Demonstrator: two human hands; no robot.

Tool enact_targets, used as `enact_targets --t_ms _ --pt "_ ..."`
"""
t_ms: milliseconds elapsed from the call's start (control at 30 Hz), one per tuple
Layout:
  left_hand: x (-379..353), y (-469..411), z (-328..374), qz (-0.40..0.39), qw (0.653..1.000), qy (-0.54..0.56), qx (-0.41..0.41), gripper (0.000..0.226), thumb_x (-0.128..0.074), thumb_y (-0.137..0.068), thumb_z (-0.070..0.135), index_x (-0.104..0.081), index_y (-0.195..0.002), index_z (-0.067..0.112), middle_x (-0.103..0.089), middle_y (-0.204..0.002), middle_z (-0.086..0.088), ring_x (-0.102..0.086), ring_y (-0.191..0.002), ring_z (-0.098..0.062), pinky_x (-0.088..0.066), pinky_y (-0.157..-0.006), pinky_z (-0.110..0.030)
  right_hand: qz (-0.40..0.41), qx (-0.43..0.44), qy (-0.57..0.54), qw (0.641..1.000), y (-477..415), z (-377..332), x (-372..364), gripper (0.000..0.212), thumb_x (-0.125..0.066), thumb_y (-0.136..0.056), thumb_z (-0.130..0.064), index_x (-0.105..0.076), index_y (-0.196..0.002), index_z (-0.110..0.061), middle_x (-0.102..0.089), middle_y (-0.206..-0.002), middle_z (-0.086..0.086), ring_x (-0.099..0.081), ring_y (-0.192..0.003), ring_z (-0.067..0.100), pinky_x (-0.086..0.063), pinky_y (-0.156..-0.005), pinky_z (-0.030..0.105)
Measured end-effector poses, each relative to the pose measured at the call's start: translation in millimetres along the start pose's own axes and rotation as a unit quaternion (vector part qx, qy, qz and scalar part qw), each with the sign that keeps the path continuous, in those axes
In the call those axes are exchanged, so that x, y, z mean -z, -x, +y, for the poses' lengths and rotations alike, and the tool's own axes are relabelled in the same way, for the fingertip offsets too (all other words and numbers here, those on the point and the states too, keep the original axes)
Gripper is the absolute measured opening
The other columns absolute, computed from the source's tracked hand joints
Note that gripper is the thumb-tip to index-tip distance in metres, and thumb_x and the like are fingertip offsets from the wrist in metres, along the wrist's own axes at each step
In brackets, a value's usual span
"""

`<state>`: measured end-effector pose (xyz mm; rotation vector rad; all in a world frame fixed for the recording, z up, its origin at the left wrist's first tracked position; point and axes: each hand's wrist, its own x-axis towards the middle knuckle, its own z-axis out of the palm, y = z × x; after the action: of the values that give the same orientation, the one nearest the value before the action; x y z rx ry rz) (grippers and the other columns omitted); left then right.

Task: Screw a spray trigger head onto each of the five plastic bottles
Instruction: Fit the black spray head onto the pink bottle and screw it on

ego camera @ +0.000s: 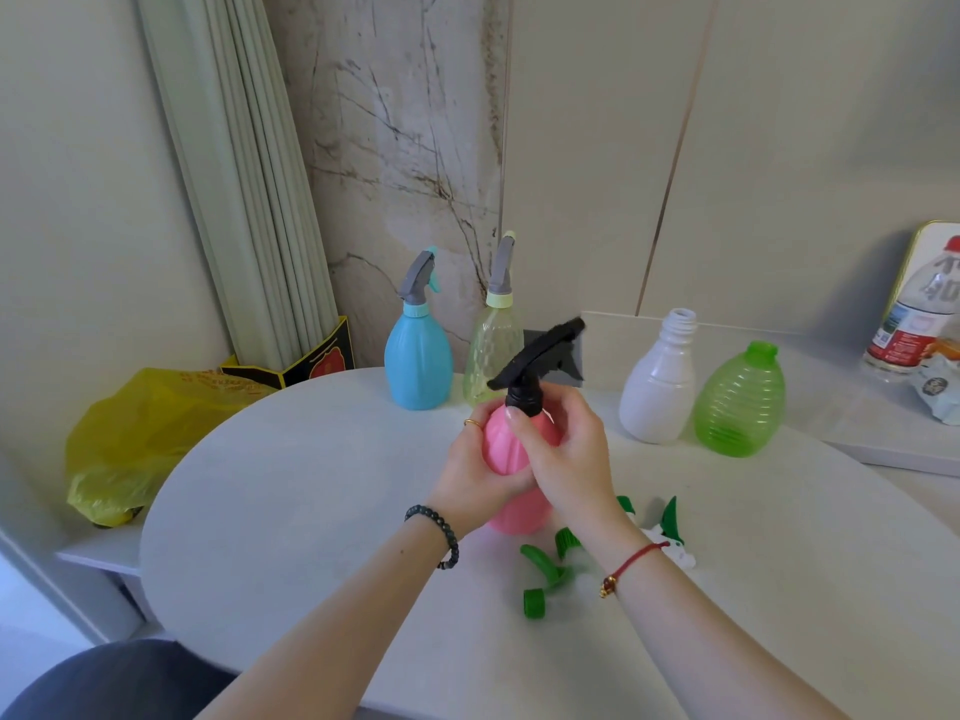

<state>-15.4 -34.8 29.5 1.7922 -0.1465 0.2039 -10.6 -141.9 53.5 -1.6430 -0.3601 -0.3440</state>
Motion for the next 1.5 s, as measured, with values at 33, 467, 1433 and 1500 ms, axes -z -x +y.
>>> enact_targets --t_ms 33,467,1433,1500 --pt "-0.2 -0.3 -0.1 -0.001 1.0 0.004 0.002 0.072 -0.079 -0.061 0.019 -0.036 -0.116 0.037 -0.054 -0.112 0.012 -0.053 -0.101 0.008 -0.046 -0.083 -0.012 0.024 0.003 -0.001 1.0 -0.2 -0.5 -2.4 0.028 -0.07 -0.075 -0.018 -0.055 -0.092 -0.033 -0.064 -0.097 -0.014 -0.058 -0.095 -0.005 -0.044 -0.081 0.005" --pt "0.0 -2.8 -4.1 0.0 1.0 0.003 0.011 0.073 -0.08 -0.06 0.02 -0.037 -0.117 0.031 -0.057 -0.11 0.01 -0.057 -0.102 -0.004 -0.05 -0.082 -0.018 0.064 -0.012 -0.054 0.996 3.9 1.6 -12.0 0.027 -0.072 -0.075 -0.021 -0.055 -0.09 -0.037 -0.064 -0.092 -0.016 -0.058 -0.086 -0.008 -0.042 -0.072 0.002" --pt "-0.3 -0.1 -0.8 0.009 1.0 -0.02 0.001 0.071 -0.076 -0.066 0.025 -0.032 -0.12 0.036 -0.048 -0.105 0.025 -0.05 -0.098 0.01 -0.045 -0.076 -0.007 -0.082 -0.035 -0.075 0.993 -2.3 1.2 3.2 0.021 -0.052 -0.089 -0.025 -0.056 -0.102 -0.04 -0.063 -0.106 -0.016 -0.057 -0.1 -0.002 -0.046 -0.082 0.01" --pt "-1.0 1.4 1.3 0.009 1.0 -0.018 0.0 0.073 -0.076 -0.064 0.029 -0.031 -0.12 0.037 -0.047 -0.105 0.025 -0.049 -0.097 0.012 -0.044 -0.072 -0.003 -0.061 -0.029 -0.046 0.997 -4.4 1.0 4.1 0.018 -0.053 -0.089 -0.021 -0.059 -0.099 -0.035 -0.065 -0.099 -0.015 -0.058 -0.098 0.001 -0.046 -0.082 0.015"
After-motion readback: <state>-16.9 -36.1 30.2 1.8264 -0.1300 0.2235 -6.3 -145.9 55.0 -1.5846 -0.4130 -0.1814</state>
